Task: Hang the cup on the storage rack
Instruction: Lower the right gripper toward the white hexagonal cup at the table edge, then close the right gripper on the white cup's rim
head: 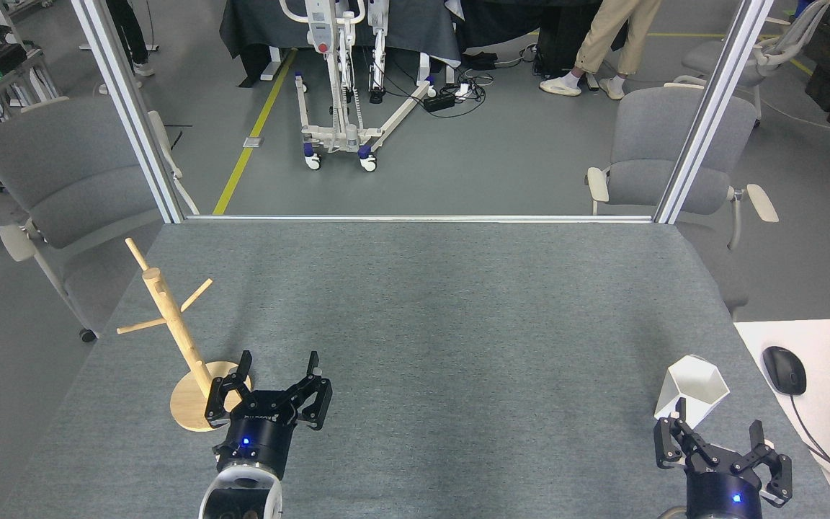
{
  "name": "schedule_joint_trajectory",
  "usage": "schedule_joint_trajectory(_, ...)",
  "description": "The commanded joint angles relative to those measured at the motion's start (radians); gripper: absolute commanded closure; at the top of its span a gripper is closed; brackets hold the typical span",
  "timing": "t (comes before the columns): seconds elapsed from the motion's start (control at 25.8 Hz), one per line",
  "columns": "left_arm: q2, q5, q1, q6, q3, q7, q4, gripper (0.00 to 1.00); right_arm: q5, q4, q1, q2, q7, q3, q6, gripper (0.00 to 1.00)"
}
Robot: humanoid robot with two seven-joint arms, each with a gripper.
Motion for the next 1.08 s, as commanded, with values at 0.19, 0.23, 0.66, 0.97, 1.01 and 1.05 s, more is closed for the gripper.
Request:
schedule_joint_trajectory(0.19,-0.003,-0.002,-0.004,0.005,0.0,0.0,0.015,0.01,-0.001,0.062,-0.009,-0.032,-0.002,0.007,-0.008,0.01)
schedule_joint_trajectory(0.23,-0.003,-0.002,-0.004,0.005,0.0,0.0,0.015,0.0,-0.001,0.068,-0.009,-0.035,-0.002,0.007,-0.017,0.01)
schedule_joint_trajectory(0.66,-0.003,-0.002,-0.005,0.007,0.0,0.0,0.023,0.01,-0.002,0.132,-0.063,-0.044,-0.002,0.009,-0.047,0.01)
schedule_joint_trajectory(0.97,-0.003,-0.002,-0.005,0.007,0.0,0.0,0.023,0.01,-0.002,0.18,-0.098,-0.046,-0.002,0.007,-0.071,0.01)
schedule_joint_trajectory(1.01,-0.003,-0.002,-0.005,0.007,0.0,0.0,0.023,0.01,-0.002,0.18,-0.099,-0.046,-0.002,0.007,-0.073,0.01)
schedule_joint_trajectory(1.05,-0.003,-0.002,-0.005,0.007,0.0,0.0,0.023,0.01,-0.002,0.182,-0.099,-0.047,-0.002,0.007,-0.073,0.01)
